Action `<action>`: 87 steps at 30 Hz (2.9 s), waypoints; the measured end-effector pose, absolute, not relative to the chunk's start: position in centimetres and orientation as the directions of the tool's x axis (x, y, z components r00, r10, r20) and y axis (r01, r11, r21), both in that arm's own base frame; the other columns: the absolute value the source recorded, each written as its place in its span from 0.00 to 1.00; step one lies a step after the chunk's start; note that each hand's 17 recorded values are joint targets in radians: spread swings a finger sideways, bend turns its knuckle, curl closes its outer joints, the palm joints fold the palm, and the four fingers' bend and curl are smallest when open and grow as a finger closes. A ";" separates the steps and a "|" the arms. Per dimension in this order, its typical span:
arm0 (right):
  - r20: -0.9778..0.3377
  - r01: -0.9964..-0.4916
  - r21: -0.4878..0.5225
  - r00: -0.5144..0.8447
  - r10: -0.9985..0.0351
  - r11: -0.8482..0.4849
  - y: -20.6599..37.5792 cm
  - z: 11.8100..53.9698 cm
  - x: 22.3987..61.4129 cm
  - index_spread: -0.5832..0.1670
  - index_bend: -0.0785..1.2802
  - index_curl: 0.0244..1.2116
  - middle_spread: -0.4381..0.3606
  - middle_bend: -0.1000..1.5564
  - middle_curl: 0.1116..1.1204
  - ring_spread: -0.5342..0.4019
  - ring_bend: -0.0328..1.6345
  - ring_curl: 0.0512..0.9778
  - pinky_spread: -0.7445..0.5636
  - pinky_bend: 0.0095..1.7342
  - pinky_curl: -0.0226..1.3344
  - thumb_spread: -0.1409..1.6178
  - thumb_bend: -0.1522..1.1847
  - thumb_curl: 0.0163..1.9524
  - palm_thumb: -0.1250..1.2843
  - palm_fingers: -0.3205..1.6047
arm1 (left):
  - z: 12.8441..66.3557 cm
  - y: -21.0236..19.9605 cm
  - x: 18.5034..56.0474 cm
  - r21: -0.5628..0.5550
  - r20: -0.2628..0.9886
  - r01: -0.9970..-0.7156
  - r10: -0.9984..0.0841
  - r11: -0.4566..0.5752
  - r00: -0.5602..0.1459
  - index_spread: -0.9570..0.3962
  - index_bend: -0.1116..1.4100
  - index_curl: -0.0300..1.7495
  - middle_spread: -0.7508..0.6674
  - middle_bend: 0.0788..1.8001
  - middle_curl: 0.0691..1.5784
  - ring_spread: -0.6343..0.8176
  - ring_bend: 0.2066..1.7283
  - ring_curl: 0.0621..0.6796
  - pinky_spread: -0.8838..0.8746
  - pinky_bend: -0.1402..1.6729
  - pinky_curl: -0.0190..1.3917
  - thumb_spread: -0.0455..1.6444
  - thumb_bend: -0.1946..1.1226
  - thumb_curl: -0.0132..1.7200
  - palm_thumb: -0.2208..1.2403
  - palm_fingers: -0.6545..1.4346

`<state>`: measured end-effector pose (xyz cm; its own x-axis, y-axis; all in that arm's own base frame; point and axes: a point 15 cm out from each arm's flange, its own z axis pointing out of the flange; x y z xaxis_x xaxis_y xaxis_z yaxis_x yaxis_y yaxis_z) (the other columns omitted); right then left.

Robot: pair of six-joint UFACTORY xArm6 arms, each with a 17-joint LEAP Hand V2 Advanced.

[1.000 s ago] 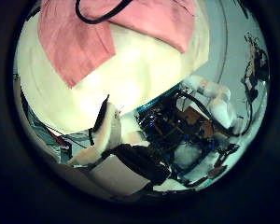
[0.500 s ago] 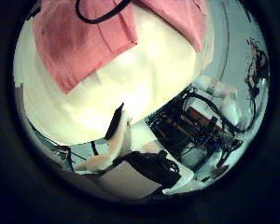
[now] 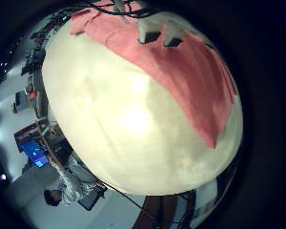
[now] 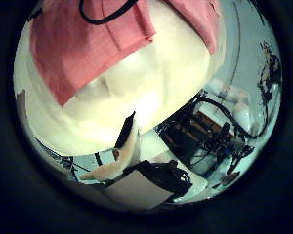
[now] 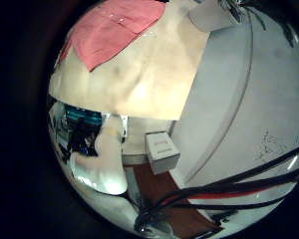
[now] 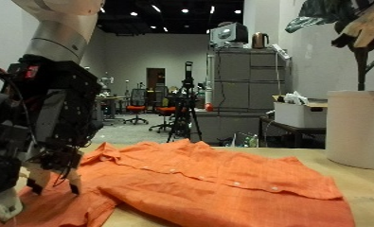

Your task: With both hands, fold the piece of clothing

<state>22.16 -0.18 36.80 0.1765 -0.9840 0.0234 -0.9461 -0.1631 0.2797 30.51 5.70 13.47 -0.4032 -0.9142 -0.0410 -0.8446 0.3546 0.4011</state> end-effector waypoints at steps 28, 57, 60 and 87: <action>0.051 -0.933 0.277 0.254 -0.966 -0.231 0.5 35.0 23.6 0.43 0.22 0.25 0.56 0.17 0.16 0.74 0.20 0.22 0.80 0.22 0.25 0.74 0.10 0.14 0.47 0.30 | 15.0 5.1 32.1 0.329 -0.099 -0.884 -0.919 0.332 -0.382 0.37 0.40 0.39 0.21 0.43 0.51 0.12 0.69 0.80 0.15 0.70 0.45 0.59 0.17 0.29 0.74 0.88; -0.021 -0.830 0.377 0.437 -0.899 -0.412 6.9 15.6 24.3 0.42 0.18 0.23 0.37 0.33 0.30 0.31 0.49 0.36 0.34 0.38 0.25 0.62 0.10 0.15 0.41 0.44 | 19.6 3.1 31.1 0.286 -0.068 -0.893 -0.922 0.348 -0.381 0.21 0.50 0.62 0.11 0.50 0.69 0.14 0.81 0.91 0.19 0.81 0.53 0.54 0.14 0.42 0.75 0.81; -0.014 -0.825 0.371 0.454 -0.891 -0.427 7.7 13.9 25.2 0.42 0.19 0.24 0.37 0.33 0.30 0.30 0.50 0.36 0.33 0.40 0.24 0.62 0.10 0.15 0.43 0.45 | 19.8 3.0 30.9 0.290 -0.068 -0.891 -0.922 0.348 -0.382 0.20 0.49 0.63 0.10 0.50 0.69 0.14 0.80 0.90 0.19 0.81 0.53 0.54 0.14 0.42 0.75 0.82; 0.061 -0.881 0.267 0.420 -0.906 -0.391 7.0 20.4 25.0 0.41 0.83 0.62 0.38 0.81 0.61 0.35 0.81 0.62 0.37 0.76 0.47 0.68 0.17 0.28 0.86 0.79 | 25.4 3.3 28.1 0.408 -0.006 -0.817 -0.893 0.408 -0.449 0.16 0.43 0.69 0.08 0.48 0.72 0.14 0.80 0.87 0.18 0.79 0.53 0.54 0.13 0.44 0.74 0.83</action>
